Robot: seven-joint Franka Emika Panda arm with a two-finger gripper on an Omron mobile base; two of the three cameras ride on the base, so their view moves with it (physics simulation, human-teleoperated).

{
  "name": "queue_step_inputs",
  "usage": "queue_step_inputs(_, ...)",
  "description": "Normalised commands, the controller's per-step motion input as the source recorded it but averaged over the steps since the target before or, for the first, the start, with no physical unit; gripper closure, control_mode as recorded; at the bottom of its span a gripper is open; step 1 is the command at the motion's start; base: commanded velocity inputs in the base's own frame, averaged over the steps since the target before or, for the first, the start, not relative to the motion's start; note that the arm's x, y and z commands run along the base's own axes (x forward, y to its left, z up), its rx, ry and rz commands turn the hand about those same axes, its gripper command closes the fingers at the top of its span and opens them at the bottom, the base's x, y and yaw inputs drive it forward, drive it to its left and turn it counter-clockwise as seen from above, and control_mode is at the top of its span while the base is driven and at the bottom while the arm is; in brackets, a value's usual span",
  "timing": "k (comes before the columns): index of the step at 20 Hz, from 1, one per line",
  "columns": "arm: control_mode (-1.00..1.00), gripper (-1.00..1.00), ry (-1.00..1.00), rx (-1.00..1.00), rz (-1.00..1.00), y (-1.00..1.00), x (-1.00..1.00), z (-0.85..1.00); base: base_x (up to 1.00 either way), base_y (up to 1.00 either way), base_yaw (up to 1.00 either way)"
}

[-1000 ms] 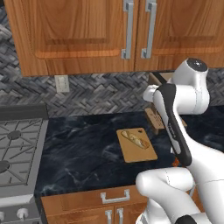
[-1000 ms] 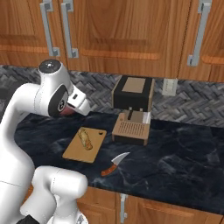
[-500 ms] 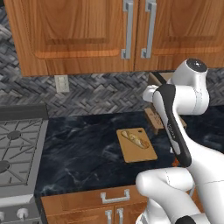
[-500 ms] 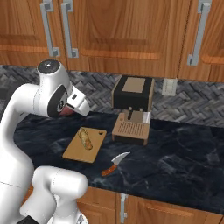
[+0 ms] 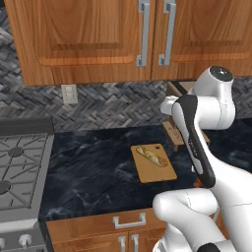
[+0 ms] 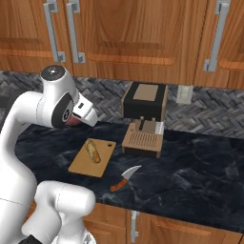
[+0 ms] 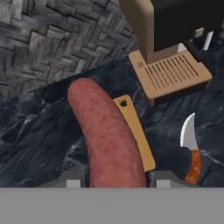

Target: Retrieve the sausage and cheese from the fridge and place them on the cutting board on the counter.

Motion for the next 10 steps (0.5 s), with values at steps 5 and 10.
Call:
queue_step_inputs(5,-1.00,1.00,0.00,0.00,0.00,0.00,0.00,0.00,0.00,0.00,0.00)
queue_step_inputs(10,-1.00,1.00,0.02,0.00,0.05,-0.12,0.00,-0.12,0.00,0.00,0.00)
